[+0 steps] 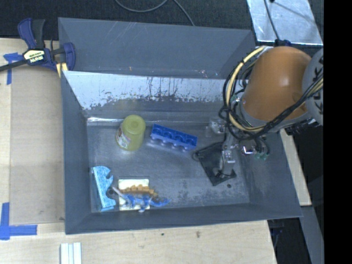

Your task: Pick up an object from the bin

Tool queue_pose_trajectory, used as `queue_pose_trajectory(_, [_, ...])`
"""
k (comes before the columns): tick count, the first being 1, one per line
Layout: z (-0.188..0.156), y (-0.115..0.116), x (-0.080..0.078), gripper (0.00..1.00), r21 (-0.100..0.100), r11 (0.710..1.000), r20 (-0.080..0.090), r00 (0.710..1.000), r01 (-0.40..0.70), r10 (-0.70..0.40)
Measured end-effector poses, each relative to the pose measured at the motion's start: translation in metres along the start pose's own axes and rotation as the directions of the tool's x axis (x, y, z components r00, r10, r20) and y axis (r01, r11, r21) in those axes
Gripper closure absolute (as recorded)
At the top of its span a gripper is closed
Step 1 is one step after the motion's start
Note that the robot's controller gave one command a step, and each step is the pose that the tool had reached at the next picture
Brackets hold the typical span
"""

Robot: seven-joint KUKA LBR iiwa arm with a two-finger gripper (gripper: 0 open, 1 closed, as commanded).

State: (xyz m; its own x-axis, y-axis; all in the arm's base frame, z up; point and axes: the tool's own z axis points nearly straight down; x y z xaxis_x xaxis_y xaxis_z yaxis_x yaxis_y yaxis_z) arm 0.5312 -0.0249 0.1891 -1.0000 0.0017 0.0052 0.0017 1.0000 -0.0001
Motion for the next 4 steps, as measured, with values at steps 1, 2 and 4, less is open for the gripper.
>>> queue_pose_trajectory(1, [-0.005, 0.000, -0.002, 0.00, 0.000, 1.000, 0.009, 1.000, 0.000, 0.000])
queue_pose_trajectory(2, [0.038, -0.016, -0.010, 0.00, -0.001, 0.993, 0.009, 0.993, -0.118, 0.118])
queue_pose_trajectory(4, [0.119, -0.064, -0.018, 0.00, -0.001, 0.983, 0.010, 0.983, -0.182, 0.182])
